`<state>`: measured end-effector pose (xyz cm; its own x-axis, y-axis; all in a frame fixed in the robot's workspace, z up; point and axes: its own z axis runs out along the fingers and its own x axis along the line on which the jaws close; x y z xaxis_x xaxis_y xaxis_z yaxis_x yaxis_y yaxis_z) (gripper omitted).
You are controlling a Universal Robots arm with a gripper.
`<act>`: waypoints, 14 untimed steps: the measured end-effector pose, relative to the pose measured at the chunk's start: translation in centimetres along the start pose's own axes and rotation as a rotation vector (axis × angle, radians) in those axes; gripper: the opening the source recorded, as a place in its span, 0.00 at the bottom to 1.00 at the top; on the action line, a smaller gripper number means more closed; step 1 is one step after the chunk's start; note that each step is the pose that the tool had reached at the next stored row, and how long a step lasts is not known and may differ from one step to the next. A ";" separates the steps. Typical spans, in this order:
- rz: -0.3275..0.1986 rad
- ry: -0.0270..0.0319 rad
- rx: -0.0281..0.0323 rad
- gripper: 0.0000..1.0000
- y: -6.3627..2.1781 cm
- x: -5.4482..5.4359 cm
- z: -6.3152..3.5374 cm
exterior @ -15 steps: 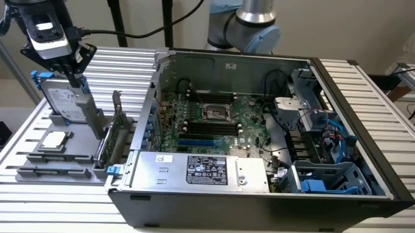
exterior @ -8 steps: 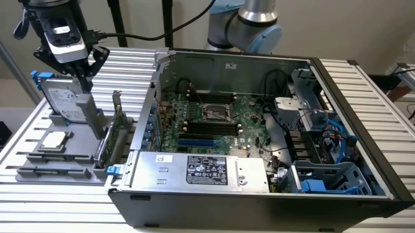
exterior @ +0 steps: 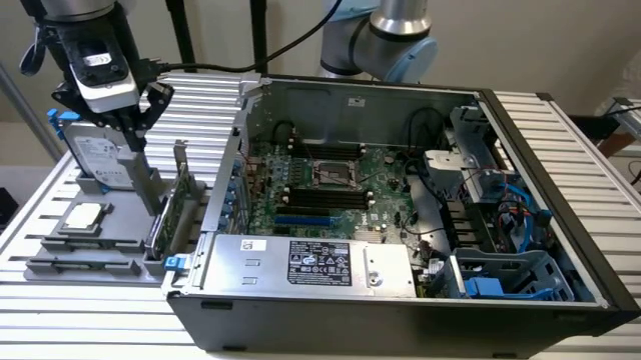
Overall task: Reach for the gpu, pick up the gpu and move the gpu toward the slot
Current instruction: 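Reach for the gpu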
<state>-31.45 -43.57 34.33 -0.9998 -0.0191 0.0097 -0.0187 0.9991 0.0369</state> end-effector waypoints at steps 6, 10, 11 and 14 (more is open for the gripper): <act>0.000 0.0002 0.0068 0.11 -0.99 -0.9 0.06; 0.001 0.0002 0.0163 0.11 -1.08 -1.5 0.32; 0.001 0.0003 0.0204 0.11 -1.09 -1.7 0.34; 0.001 0.0005 0.0230 0.11 -1.09 -1.7 0.34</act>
<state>-29.73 -44.61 33.93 -0.9998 -0.0178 0.0102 -0.0177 0.9997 0.0139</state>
